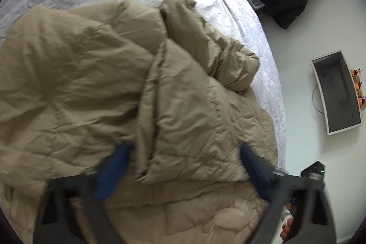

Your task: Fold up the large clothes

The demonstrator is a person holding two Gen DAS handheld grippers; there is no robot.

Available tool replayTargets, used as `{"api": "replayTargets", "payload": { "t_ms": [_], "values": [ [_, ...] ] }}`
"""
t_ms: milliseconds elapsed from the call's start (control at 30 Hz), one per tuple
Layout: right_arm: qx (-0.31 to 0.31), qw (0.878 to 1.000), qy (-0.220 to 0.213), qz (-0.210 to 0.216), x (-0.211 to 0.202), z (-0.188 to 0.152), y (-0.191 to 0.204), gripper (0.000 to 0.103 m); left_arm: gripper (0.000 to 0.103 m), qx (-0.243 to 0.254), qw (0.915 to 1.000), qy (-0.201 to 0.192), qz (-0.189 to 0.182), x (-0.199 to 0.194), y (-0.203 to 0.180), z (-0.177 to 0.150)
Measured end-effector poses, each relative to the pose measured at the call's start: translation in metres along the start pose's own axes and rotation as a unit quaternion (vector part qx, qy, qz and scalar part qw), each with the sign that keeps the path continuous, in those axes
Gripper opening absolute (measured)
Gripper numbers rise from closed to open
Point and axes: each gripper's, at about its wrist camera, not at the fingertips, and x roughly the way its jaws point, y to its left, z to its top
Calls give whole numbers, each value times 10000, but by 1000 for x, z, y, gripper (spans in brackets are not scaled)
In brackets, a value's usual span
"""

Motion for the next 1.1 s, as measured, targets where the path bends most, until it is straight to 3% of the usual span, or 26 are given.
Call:
{"api": "replayTargets", "payload": {
  "t_ms": [67,100,133,167,333,433,633,767,867,933,1000,1100],
  "values": [
    [794,9956,-319,375,-9,13,-29,64,10,53,10000,29,39,2,-3,2],
    [1069,9919,-477,495,-13,19,-40,53,10,99,9999,41,60,1,-5,1],
    [1198,9896,-578,548,-13,23,-45,21,10,142,9999,-16,88,-3,-6,-2],
    [1232,9892,-620,489,-13,27,-48,9,10,209,9997,-76,71,-9,-7,-8],
    [729,9956,-585,-21,2,23,-40,7,11,389,9977,43,546,-9,5,-35],
    [604,9968,-504,-103,14,19,-44,7,20,193,9971,104,728,-7,20,-38],
    [565,9968,-534,-157,16,18,-46,7,21,291,9893,-261,1407,-60,22,-31],
    [504,9969,-578,-180,9,15,-47,8,22,631,9886,-495,1274,-79,4,-19],
    [372,9972,-597,-264,12,14,-35,8,22,874,9888,-476,1115,-56,-20,-8],
    [338,9973,-590,-288,11,13,-35,8,22,1011,9862,-400,1245,-27,-29,-2],
    [282,9976,-522,-361,8,14,-30,8,22,1069,9793,-285,1693,6,-22,2],
    [-143,9983,-275,-500,-8,9,-12,9,22,919,9822,-143,1634,20,-6,2]
  ]
}}
